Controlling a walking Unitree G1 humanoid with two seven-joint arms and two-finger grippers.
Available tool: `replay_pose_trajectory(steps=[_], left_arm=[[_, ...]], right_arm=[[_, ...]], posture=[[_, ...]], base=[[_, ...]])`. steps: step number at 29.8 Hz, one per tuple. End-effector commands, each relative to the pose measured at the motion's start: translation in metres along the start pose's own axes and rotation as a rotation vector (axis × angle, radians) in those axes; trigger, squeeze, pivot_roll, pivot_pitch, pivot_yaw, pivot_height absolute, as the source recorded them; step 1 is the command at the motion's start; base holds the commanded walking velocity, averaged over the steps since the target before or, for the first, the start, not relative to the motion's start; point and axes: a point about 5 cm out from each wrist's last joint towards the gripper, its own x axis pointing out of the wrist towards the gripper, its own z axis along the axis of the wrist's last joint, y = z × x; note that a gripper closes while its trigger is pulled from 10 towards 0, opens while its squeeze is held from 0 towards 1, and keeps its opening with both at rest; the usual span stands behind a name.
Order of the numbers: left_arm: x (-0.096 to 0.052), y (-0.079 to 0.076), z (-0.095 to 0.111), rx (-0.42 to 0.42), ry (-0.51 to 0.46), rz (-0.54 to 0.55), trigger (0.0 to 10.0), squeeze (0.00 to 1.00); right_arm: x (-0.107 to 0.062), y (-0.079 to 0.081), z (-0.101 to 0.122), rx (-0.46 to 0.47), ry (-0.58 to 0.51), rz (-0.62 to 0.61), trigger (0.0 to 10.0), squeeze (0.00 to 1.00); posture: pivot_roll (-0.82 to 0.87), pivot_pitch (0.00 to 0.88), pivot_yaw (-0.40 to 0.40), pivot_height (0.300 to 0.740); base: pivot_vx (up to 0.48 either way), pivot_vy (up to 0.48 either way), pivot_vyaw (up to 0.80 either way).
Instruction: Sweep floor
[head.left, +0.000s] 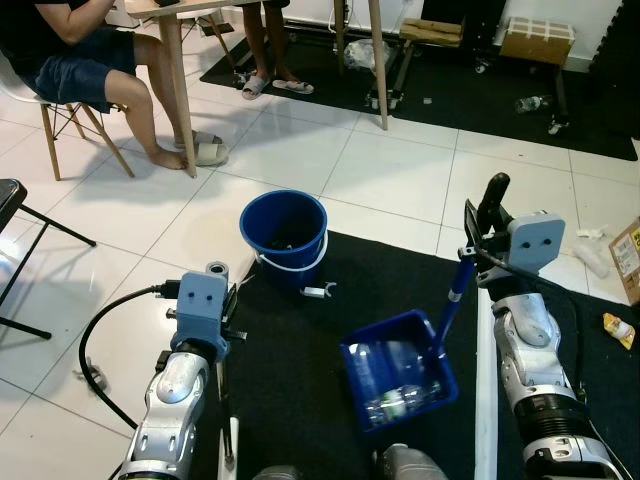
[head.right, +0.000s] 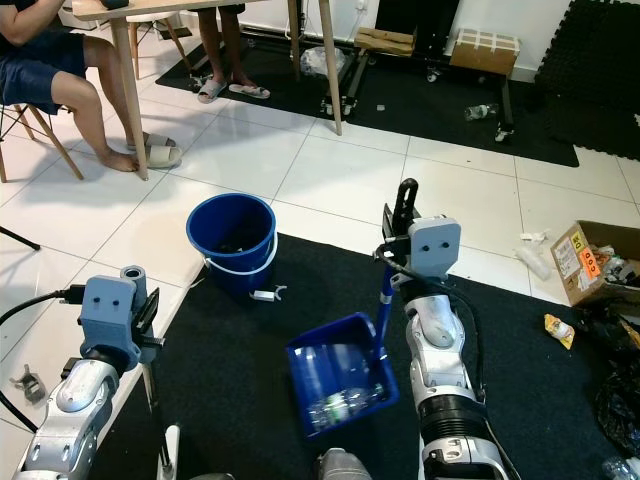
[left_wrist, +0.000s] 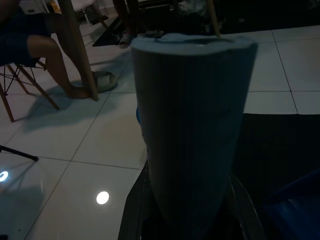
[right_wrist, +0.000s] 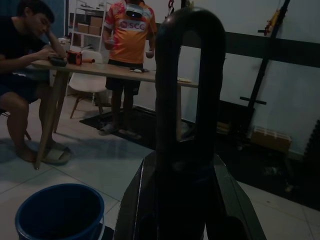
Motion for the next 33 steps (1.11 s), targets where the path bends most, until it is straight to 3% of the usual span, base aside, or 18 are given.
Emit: replay_pose_trajectory(steps=[1,2,8,16,33], left_arm=[[0.002,-0.002,0.005,0.010,-0.016,-0.010,10.0,0.00],[0.002,-0.003,0.005,0.010,-0.016,-0.011,10.0,0.00],[0.002,-0.003,0.005,0.011,-0.015,-0.013,10.0,0.00],[0.006,-0.007,0.008,0.011,-0.025,-0.029,10.0,0.00],[0.009,-0.010,0.010,0.018,-0.030,-0.046,10.0,0.00]], right_arm=[[0.004,-0.001,0.006,0.065,-0.032,-0.021,10.0,0.00],[0.004,-0.002,0.006,0.108,-0.031,-0.035,10.0,0.00],[0.004,-0.005,0.006,0.165,-0.034,-0.056,10.0,0.00],[0.004,-0.014,0.012,0.514,-0.065,-0.093,10.0,0.00],[0.004,-0.019,0.016,0.553,-0.078,-0.087,10.0,0.00]], posture=[[0.07,0.033,0.006,0.740],[0.07,0.033,0.006,0.740],[0.07,0.033,0.008,0.740],[0.06,0.033,0.017,0.740],[0.06,0.027,0.022,0.740]], base=[[0.000,0.000,0.00],[0.000,0.000,0.00],[0.000,0.000,0.00],[0.000,0.000,0.00],[0.000,0.000,0.00]])
